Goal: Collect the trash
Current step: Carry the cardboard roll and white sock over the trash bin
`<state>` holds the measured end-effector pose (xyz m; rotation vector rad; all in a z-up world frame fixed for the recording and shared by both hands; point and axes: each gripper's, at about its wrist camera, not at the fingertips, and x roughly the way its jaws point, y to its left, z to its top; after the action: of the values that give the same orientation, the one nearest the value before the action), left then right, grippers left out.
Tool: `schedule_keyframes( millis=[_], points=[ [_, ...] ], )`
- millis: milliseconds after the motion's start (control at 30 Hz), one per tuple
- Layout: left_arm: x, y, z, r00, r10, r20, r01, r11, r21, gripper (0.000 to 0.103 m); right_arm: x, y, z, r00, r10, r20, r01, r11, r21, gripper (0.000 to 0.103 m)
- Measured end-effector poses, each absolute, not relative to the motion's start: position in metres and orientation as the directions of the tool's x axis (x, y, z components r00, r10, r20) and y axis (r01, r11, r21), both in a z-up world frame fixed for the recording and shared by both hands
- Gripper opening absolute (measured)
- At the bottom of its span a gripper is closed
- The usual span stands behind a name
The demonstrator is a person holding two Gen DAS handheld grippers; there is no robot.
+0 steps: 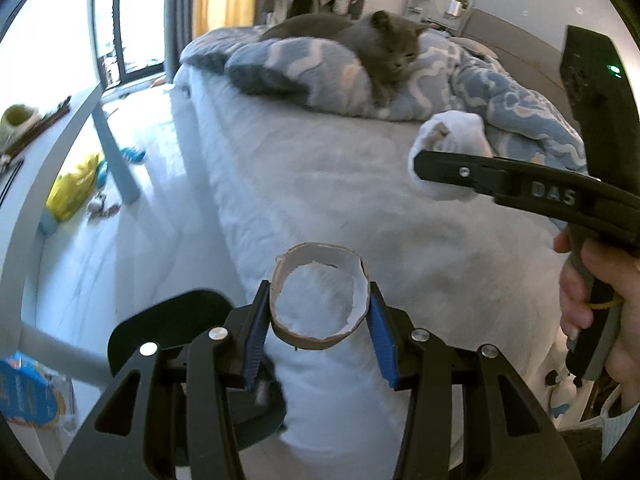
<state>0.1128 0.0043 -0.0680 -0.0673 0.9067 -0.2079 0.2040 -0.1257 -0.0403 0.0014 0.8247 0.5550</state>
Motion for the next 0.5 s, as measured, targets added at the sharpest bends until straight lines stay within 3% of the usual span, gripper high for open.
schedule_keyframes(
  millis=[500],
  points=[
    [0.102,0.071,-0.116,0.472,-0.145,-0.870,0.055,0.989,-0.135,0.049,0.184,-0.054,-0.055,0.467,0.506,-0.725,-0.545,0.811,0.214,0.047]
  ],
)
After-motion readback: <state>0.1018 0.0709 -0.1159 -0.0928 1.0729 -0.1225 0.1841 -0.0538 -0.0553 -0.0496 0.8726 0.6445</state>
